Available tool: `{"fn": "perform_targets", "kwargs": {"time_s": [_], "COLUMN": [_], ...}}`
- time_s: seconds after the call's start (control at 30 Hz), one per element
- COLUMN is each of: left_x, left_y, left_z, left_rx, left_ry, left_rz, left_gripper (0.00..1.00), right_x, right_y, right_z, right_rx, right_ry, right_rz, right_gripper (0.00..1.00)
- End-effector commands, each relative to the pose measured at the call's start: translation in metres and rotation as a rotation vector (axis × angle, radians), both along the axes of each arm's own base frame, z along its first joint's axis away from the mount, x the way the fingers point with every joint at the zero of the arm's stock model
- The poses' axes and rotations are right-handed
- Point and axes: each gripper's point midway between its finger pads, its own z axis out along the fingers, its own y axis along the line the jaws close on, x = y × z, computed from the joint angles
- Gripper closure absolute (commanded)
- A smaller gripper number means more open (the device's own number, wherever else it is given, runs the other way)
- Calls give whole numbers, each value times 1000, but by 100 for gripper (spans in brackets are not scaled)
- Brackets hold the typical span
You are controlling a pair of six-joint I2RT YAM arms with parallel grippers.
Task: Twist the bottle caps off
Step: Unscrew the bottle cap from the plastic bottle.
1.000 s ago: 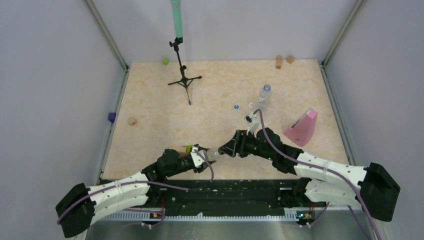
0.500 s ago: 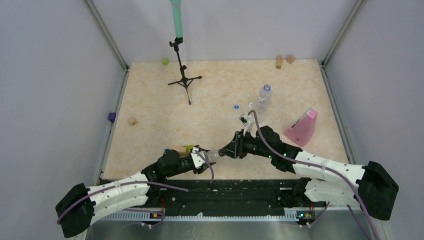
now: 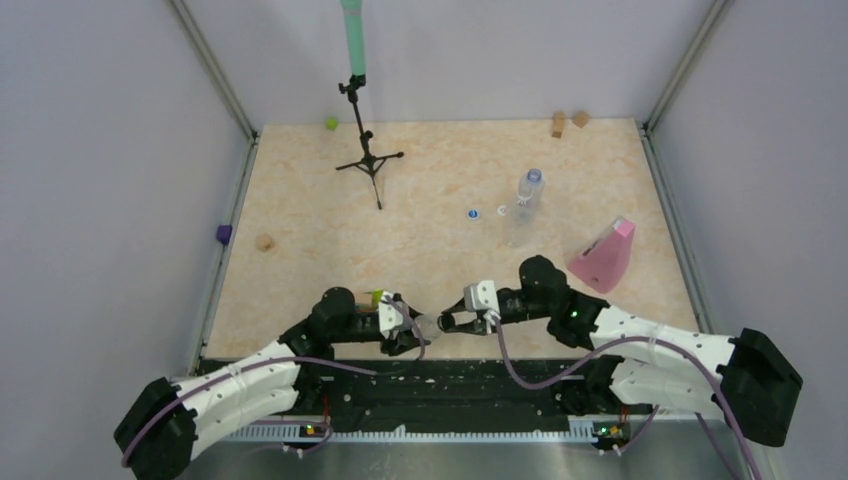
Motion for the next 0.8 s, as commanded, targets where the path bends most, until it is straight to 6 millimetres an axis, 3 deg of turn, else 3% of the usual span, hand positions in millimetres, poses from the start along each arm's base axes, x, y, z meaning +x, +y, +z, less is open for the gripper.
{"fn": "perform_targets", "kwargs": {"time_s": [0.0,0.23,0.43,0.47,0.53,0.63,0.67,0.77], "left_x": [-9,-12,-32,-38,-33,-24,-24,-17], "left_y": [-8,4,18,22,23,21,20,17], "left_z": [65,75,75,77,88,86,86,77], "left_rx": [-170,-172,-201,-240,-313,-256,-241,-267], "left_ry": [-45,20,73,100,-3,28,127,112], "left_rz": [-194,-370,-620,-631,-597,-560,-545,-518], "left_gripper": [100,100,100,100,100,100,100,100], "right_x": [-12,-14,-12,-14,-15,-12,-8,3], "right_y": [-4,-6,-7,-7,-6,-4,-3,-1], "right_z": [5,17,20,23,28,31,31,31], "right_rx": [51,62,33,44,59,81,86,95], "right_ry": [-376,-439,-465,-470,-479,-490,-497,-499], "right_rz": [223,327,348,358,362,338,312,233], "right_gripper": [100,100,100,100,100,100,100,100]}}
